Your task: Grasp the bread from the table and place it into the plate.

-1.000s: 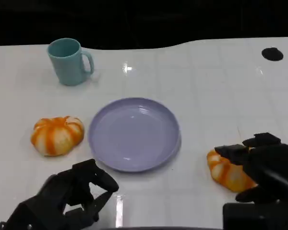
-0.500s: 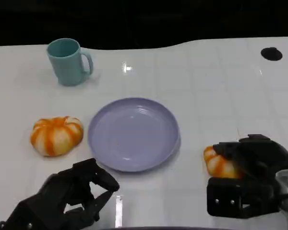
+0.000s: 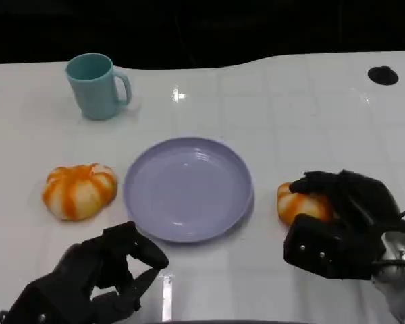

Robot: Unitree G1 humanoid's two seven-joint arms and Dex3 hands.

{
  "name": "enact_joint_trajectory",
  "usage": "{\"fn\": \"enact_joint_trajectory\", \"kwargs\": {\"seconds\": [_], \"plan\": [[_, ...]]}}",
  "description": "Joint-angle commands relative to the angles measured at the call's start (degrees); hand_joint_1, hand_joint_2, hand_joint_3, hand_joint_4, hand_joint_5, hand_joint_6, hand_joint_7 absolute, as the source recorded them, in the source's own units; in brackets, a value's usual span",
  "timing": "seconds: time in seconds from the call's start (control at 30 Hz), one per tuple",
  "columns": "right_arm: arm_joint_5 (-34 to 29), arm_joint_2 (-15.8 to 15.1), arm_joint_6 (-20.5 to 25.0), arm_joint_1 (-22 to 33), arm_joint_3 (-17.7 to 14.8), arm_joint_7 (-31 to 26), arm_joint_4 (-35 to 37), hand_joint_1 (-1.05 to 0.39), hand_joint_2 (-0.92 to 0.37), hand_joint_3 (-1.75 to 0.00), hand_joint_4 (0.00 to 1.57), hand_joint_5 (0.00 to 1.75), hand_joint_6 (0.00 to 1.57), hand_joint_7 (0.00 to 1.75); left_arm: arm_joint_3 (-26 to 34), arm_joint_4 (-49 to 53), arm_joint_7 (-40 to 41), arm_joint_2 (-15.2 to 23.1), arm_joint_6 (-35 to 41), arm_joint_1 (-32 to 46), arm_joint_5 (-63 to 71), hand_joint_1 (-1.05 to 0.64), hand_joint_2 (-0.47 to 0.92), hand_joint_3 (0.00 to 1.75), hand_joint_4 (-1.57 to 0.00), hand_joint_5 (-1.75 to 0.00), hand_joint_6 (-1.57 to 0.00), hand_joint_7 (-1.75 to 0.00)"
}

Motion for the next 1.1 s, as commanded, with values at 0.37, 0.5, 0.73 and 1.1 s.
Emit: {"fn": "enact_joint_trajectory", "kwargs": {"seconds": [0.37, 0.5, 0.73, 1.1], "plan": [[3.4, -1.0, -6.8, -1.8, -0.7, -3.6, -1.0, -0.07, -0.44, -1.08, 0.89, 1.75, 0.70, 1.75, 0.1, -0.3, 0.6, 0.1, 0.0, 0.1, 0.9, -0.30, 0.87, 0.55, -0.73, -1.75, -0.63, -1.28], [4.2, -1.1, -8.3, -2.2, -1.0, -3.9, -2.3, -0.06, -0.42, -1.12, 0.89, 1.75, 0.71, 1.75, 0.2, -0.3, 0.3, 0.0, 0.2, 0.1, 0.7, -0.30, 0.87, 0.55, -0.71, -1.75, -0.63, -1.28], [6.2, -0.5, -9.7, -3.4, -1.1, -1.9, -8.0, -0.03, -0.39, -1.18, 0.90, 1.75, 0.69, 1.74, 0.0, -0.5, 0.5, -0.4, 0.0, 0.2, 0.9, -0.30, 0.85, 0.57, -0.74, -1.75, -0.63, -1.28], [8.5, 3.6, -14.5, -6.7, 1.9, 1.8, -7.7, -0.06, -0.29, -1.38, 0.96, 1.75, 0.76, 1.68, -0.1, -0.4, 0.4, -0.3, -0.7, 0.7, 1.8, -0.32, 0.84, 0.59, -0.76, -1.75, -0.64, -1.29]]}}
